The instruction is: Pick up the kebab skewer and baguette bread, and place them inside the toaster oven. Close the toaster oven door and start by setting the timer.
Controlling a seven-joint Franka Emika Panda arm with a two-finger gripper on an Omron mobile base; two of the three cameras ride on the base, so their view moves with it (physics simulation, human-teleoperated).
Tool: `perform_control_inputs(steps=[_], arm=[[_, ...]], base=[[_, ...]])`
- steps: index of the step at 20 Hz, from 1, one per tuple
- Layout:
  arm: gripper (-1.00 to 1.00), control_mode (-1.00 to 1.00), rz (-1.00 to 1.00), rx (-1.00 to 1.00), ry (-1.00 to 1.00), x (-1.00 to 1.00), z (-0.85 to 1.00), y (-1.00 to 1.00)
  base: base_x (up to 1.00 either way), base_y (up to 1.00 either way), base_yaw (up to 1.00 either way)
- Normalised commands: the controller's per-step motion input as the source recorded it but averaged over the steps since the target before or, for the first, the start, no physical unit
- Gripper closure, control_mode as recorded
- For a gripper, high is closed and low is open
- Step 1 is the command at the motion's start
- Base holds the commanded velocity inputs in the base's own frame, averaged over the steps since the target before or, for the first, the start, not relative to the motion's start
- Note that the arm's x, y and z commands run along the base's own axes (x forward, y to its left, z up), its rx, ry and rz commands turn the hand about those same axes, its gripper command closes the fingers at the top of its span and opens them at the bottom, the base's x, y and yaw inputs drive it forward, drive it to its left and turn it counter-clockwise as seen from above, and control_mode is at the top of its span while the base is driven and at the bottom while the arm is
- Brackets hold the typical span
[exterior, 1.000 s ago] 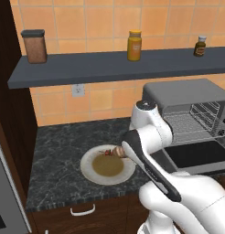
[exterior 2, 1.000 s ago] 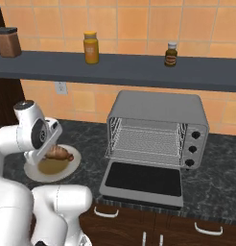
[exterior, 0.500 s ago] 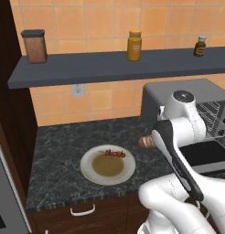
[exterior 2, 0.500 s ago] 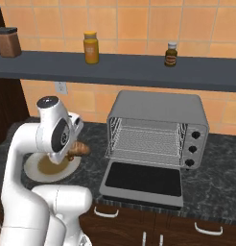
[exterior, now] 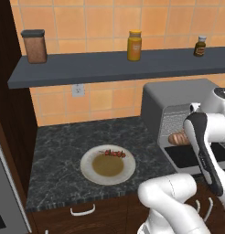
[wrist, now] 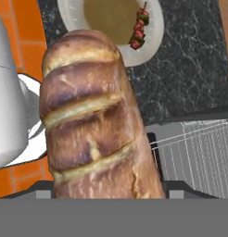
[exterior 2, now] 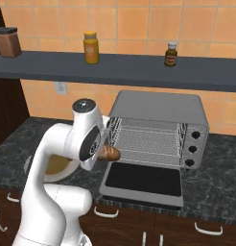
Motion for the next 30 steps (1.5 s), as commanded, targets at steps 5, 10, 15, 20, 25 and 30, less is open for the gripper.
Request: perform_control_inputs(steps=[5,10,15,20,25,30], arm=[[1.00,-1.00,0.06,0.00,-0.08,0.01,0.08,-0.86],[1.00,-1.00,0.10,0.00,-0.28,0.02,0.00,-0.61],[1.00,-1.00,0.06,0.00,-0.20,0.13,0.00,-0.65],[1.00,-1.00,-0.04,0.01,0.00,0.48,0.13,-0.16],[1.00,-1.00,-0.16,0.00,0.02,0.44,0.08,0.01],[1.00,-1.00,0.04,0.00,0.00,0.46,-0.23,-0.13]], base=[[0.00,0.00,0.00],[0.00,0.00,0.00],[0.00,0.00,0.00],[0.00,0.00,0.00],[0.00,0.00,0.00],[0.00,0.00,0.00]])
